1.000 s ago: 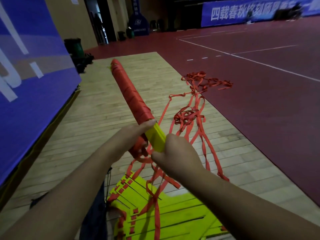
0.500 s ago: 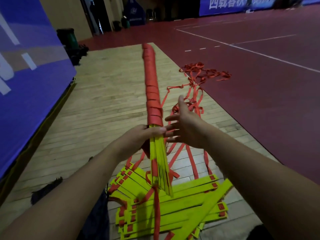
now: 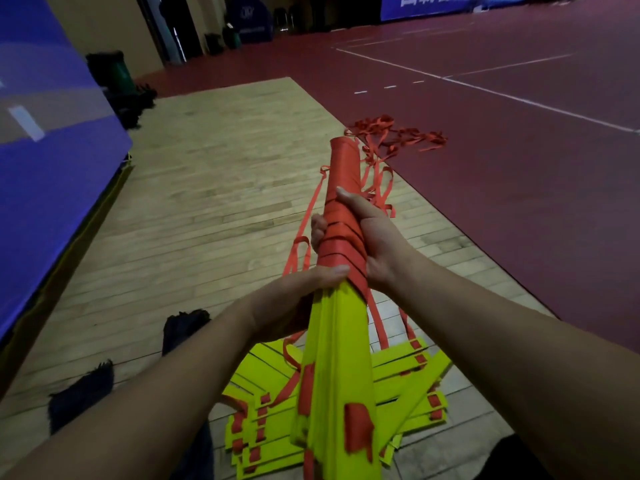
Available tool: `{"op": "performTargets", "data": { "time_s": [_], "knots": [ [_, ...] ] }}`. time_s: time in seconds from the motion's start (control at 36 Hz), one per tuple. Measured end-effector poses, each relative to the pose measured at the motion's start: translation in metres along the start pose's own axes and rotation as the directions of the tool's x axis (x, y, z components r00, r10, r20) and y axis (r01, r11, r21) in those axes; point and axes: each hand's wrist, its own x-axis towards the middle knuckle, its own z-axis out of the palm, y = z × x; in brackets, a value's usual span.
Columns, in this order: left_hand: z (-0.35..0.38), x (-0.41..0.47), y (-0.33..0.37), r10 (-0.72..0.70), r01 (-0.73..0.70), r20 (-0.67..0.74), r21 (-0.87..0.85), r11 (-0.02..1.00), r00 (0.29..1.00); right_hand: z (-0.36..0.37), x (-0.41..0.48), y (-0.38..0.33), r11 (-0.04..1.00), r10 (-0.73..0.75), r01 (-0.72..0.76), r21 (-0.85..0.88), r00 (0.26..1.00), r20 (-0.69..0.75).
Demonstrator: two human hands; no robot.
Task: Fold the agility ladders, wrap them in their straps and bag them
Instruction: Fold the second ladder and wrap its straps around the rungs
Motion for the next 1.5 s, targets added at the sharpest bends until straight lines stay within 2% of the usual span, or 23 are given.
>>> {"op": "performTargets", "data": {
  "time_s": [0.06, 0.08, 0.17, 0.22, 0.33, 0.36, 0.42, 0.47, 0.53, 0.58, 0.64, 0.69, 0.78, 0.89, 1.0, 1.06, 1.17, 1.22, 1.31, 1.33, 1.42, 1.44, 1.5],
  "knots": [
    [-0.003, 0.0, 0.002, -0.051, 0.055, -0.03, 0.153, 0.987, 0.998, -0.001, -0.002, -0.005, 0.997, 0.016, -0.016, -0.075, 1.0, -0.005],
    [-0.006, 0.0, 0.004, -0.076, 0.084, -0.037, 0.334, 0.939, 0.996, -0.001, -0.004, -0.008, 0.988, 0.02, -0.022, -0.151, 1.0, -0.015],
    [-0.01, -0.003, 0.009, -0.178, 0.188, -0.094, 0.744, 0.641, 0.979, -0.006, -0.01, -0.018, 0.899, -0.008, -0.02, -0.438, 0.998, -0.06],
    [-0.01, -0.003, 0.007, -0.237, 0.256, -0.154, 0.828, 0.499, 0.959, -0.01, -0.013, -0.021, 0.817, -0.068, 0.018, -0.576, 0.995, -0.066],
    [0.003, 0.003, -0.003, -0.228, 0.237, -0.146, 0.86, 0.452, 0.963, -0.014, -0.011, -0.014, 0.641, -0.393, 0.228, -0.733, 0.918, -0.057],
    [0.007, 0.006, -0.009, -0.196, 0.243, -0.172, 0.864, 0.44, 0.966, -0.015, -0.007, -0.011, 0.599, -0.477, 0.273, -0.753, 0.877, -0.062],
    [0.014, 0.013, -0.022, -0.051, 0.274, -0.273, 0.904, 0.329, 0.961, -0.016, -0.001, -0.006, 0.539, -0.594, 0.318, -0.78, 0.8, -0.084],
    [0.018, 0.018, -0.031, 0.121, 0.303, -0.336, 0.925, 0.23, 0.934, -0.014, 0.001, -0.006, 0.556, -0.607, 0.304, -0.773, 0.784, -0.128],
    [0.015, 0.021, -0.033, 0.177, 0.297, -0.367, 0.897, 0.327, 0.913, -0.009, -0.002, -0.009, 0.649, -0.531, 0.278, -0.708, 0.832, -0.16],
    [0.011, 0.019, -0.027, 0.147, 0.231, -0.364, 0.805, 0.547, 0.92, -0.002, -0.01, -0.014, 0.743, -0.444, 0.262, -0.615, 0.881, -0.162],
    [0.009, 0.013, -0.016, 0.115, 0.105, -0.285, 0.652, 0.751, 0.951, 0.0, -0.017, -0.019, 0.842, -0.368, 0.281, -0.459, 0.923, -0.109],
    [0.01, 0.006, -0.006, 0.103, -0.017, -0.155, 0.475, 0.88, 0.983, 0.001, -0.022, -0.022, 0.921, -0.321, 0.315, -0.23, 0.947, 0.011],
    [0.011, 0.0, 0.002, 0.094, -0.092, 0.003, 0.267, 0.959, 0.996, 0.008, -0.024, -0.02, 0.973, -0.229, 0.232, 0.0, 0.958, 0.17],
    [0.011, -0.005, 0.003, 0.02, -0.032, 0.137, 0.087, 0.996, 0.99, 0.017, -0.026, -0.009, 0.993, -0.119, 0.118, 0.013, 0.976, 0.181],
    [0.013, -0.01, 0.007, -0.174, 0.171, 0.123, 0.034, 0.985, 0.977, 0.013, -0.026, -0.01, 0.99, -0.096, 0.098, -0.106, 0.995, 0.022],
    [0.013, -0.012, 0.013, -0.3, 0.282, 0.1, 0.156, 0.947, 0.949, 0.013, -0.028, -0.013, 0.974, -0.102, 0.097, -0.205, 0.995, -0.014],
    [0.0, -0.019, 0.018, -0.483, 0.406, 0.009, 0.527, 0.747, 0.876, 0.011, -0.031, -0.019, 0.886, -0.131, 0.117, -0.449, 0.991, 0.0],
    [-0.003, -0.019, 0.017, -0.413, 0.345, -0.04, 0.627, 0.699, 0.91, 0.01, -0.033, -0.021, 0.822, -0.19, 0.153, -0.549, 0.982, -0.012],
    [0.002, -0.012, 0.011, -0.252, 0.279, -0.134, 0.62, 0.733, 0.959, 0.006, -0.03, -0.018, 0.688, -0.392, 0.275, -0.672, 0.92, -0.025],
    [0.005, -0.008, 0.006, -0.206, 0.274, -0.181, 0.672, 0.688, 0.962, 0.004, -0.027, -0.016, 0.644, -0.461, 0.31, -0.699, 0.887, -0.031],
    [0.011, 0.003, -0.01, -0.031, 0.281, -0.295, 0.865, 0.416, 0.955, -0.001, -0.018, -0.007, 0.596, -0.582, 0.353, -0.721, 0.808, -0.085],
    [0.013, 0.005, -0.013, 0.004, 0.292, -0.316, 0.879, 0.378, 0.949, -0.002, -0.015, -0.004, 0.596, -0.597, 0.355, -0.72, 0.796, -0.102],
    [0.011, 0.006, -0.013, 0.027, 0.303, -0.35, 0.846, 0.439, 0.937, -0.002, -0.012, -0.002, 0.616, -0.586, 0.341, -0.71, 0.801, -0.123]
  ]
}}
